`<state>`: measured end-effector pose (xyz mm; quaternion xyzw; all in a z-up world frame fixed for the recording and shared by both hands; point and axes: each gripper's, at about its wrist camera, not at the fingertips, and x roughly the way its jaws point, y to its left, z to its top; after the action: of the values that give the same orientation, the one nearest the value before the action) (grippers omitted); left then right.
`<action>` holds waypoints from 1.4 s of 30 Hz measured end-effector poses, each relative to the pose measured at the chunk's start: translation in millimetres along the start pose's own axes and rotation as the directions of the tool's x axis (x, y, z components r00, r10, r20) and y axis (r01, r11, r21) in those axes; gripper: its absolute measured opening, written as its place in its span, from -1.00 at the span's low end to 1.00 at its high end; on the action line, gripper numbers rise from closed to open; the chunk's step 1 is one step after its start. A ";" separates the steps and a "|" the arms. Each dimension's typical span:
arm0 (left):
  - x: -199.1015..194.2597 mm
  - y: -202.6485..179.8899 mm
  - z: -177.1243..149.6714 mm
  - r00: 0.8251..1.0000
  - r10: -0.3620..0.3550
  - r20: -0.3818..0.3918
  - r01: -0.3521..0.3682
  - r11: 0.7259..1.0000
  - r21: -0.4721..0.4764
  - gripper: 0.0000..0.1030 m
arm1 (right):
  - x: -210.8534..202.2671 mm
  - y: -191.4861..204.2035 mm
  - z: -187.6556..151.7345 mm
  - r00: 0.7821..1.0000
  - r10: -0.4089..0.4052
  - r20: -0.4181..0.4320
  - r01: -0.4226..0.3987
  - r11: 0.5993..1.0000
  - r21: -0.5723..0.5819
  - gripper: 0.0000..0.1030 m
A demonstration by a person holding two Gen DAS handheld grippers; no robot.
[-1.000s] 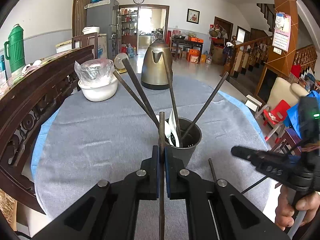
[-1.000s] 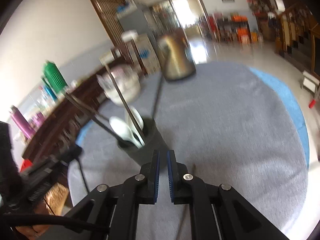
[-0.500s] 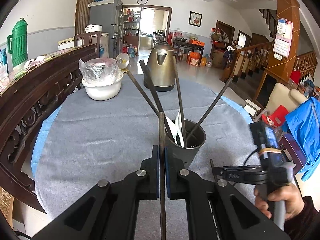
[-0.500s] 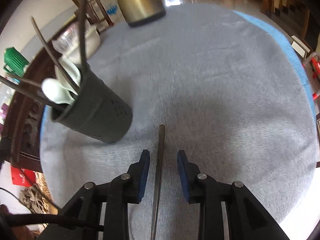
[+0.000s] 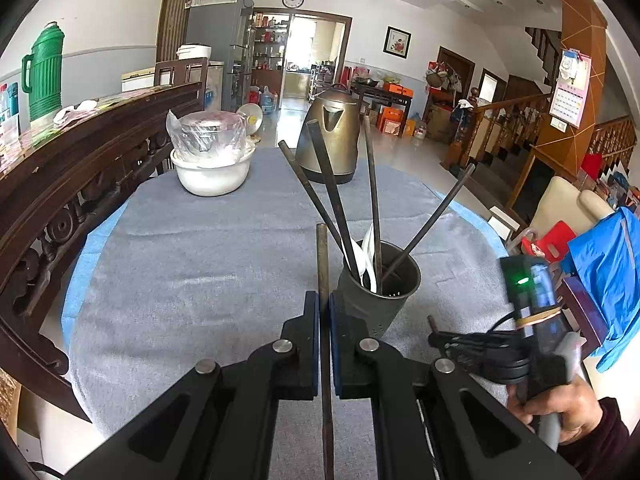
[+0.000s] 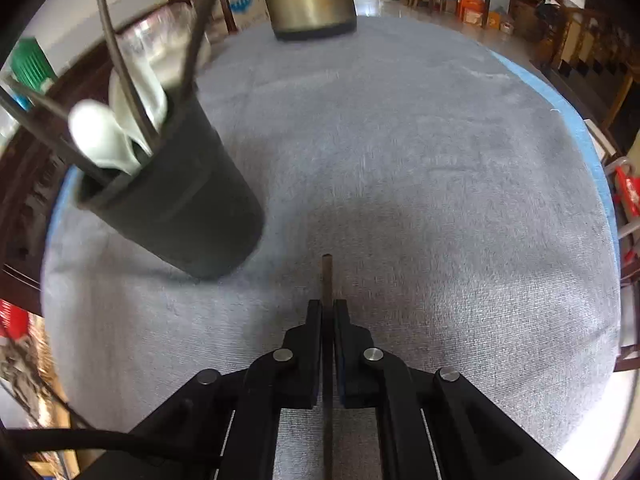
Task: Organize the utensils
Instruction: 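Lift both held chopsticks up above the grey utensil cup, then lower the chopsticks into the grey cup and open both tools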
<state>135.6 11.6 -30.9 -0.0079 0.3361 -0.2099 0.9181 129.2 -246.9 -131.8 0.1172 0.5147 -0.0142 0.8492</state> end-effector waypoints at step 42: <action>-55.5 -5.0 54.0 0.973 -0.047 0.226 0.044 0.999 0.018 -0.90 | -203.6 62.9 -20.0 0.237 0.051 0.970 -0.066 0.997 -0.036 -0.88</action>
<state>129.1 21.9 45.7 -0.0335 0.2275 -0.2310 0.9454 25.2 -201.1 49.6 0.1077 -0.1235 -0.0552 0.9849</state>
